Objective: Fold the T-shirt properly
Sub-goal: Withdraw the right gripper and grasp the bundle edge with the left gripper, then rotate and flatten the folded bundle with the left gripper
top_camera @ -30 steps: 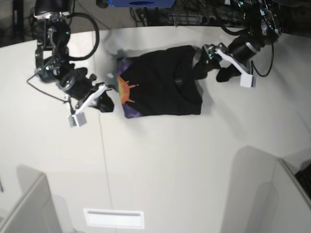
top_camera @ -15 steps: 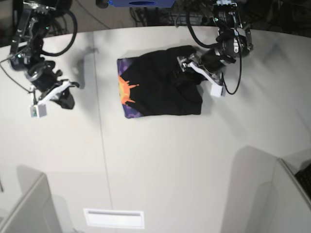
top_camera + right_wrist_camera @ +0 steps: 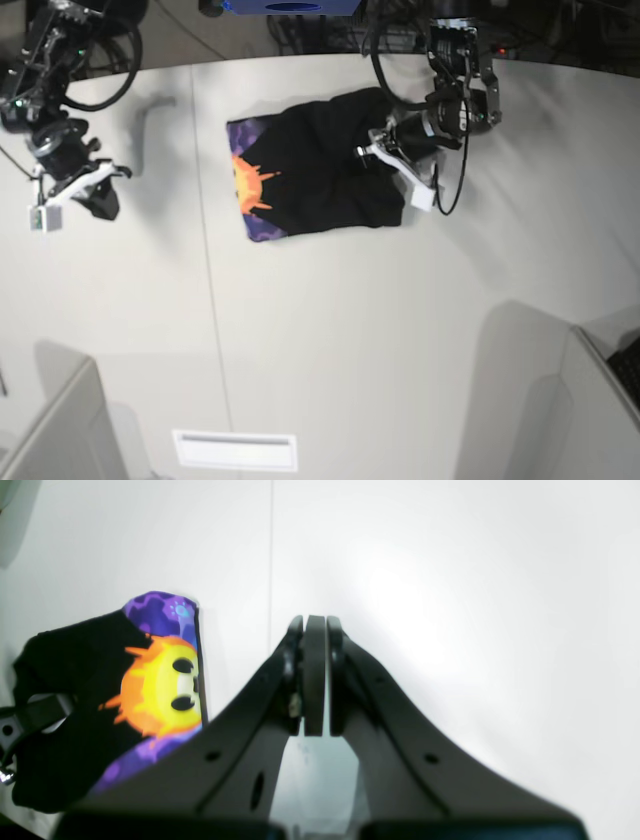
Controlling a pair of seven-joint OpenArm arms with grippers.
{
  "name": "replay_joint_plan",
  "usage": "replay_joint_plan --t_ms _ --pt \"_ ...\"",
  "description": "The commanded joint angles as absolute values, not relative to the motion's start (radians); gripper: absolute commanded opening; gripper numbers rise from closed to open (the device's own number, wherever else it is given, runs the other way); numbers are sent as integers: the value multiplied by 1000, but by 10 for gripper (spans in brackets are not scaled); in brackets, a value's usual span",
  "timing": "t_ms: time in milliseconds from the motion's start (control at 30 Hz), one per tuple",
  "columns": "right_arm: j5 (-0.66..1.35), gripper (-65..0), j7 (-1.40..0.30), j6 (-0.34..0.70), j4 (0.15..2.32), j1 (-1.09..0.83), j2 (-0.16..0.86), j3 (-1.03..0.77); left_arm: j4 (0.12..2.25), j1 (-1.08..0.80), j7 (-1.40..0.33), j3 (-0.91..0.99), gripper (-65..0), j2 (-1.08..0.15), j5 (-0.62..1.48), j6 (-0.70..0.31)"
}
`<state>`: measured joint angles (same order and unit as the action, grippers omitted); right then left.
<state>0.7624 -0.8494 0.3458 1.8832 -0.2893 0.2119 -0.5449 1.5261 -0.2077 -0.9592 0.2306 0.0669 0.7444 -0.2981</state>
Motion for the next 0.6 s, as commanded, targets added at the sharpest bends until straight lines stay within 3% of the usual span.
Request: replay_joint_plan --t_ms 0,167,367,567 --pt "780 -650 -828 355 1897 -288 226 -561 1523 -196 -987 228 -650 47 697 -278" --pt "780 -650 -828 355 1897 -317 231 -584 1463 -81 -992 58 -650 -101 697 -274" --pt "777 -650 -828 417 1897 -340 231 -639 1343 223 -992 -441 -650 -329 697 -272" --pt "774 -650 -888 427 1896 -348 231 -674 1250 541 -986 -898 -650 -355 696 -272"
